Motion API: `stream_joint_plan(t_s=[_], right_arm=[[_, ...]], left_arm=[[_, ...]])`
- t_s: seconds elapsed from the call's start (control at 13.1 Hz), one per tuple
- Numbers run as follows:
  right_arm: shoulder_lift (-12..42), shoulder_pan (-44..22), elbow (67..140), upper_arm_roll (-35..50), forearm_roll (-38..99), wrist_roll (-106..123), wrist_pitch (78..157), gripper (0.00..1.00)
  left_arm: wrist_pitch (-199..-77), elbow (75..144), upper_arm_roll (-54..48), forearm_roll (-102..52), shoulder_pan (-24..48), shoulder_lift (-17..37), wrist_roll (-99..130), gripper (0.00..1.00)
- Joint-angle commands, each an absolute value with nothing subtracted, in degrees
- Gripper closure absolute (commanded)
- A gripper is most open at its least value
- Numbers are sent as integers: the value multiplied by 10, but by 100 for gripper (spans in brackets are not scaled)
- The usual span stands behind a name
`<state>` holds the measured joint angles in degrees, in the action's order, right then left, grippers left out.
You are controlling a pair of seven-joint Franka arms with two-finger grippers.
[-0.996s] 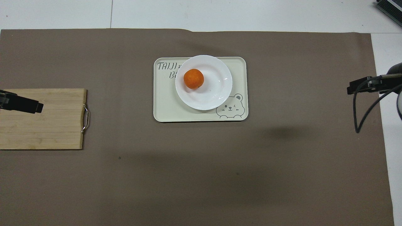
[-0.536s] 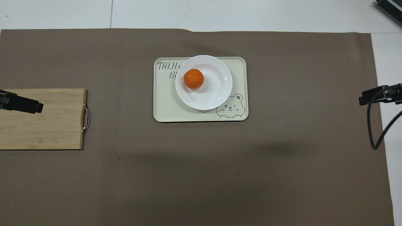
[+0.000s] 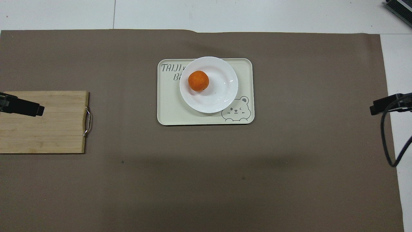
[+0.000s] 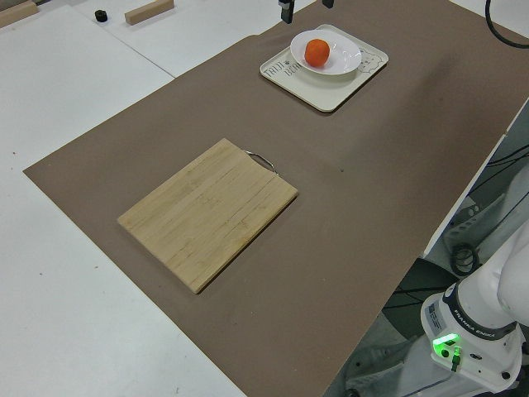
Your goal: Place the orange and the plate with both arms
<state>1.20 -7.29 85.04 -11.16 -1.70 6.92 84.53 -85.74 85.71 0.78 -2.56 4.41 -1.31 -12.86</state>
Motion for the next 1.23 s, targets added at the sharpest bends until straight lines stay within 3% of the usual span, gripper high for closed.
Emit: stream_joint_plan(t_s=[0.0,0.46,0.77,1.15], right_arm=[[6,-65,848,-125,-14,87,842,0],[-10,-54,870,-112,-13,87,831,0],[-41,-49,930,-91,-23,102,890,0],[-40,-43,927,-81,-16,102,889,0]], left_arm=[[-856,872,2,-18,37,-27,-133,0],[-856,872,2,-18,37,-27,-133,0],[-856,872,2,-18,36,-27,-133,0],[-856,872,2,-18,36,-27,-133,0]])
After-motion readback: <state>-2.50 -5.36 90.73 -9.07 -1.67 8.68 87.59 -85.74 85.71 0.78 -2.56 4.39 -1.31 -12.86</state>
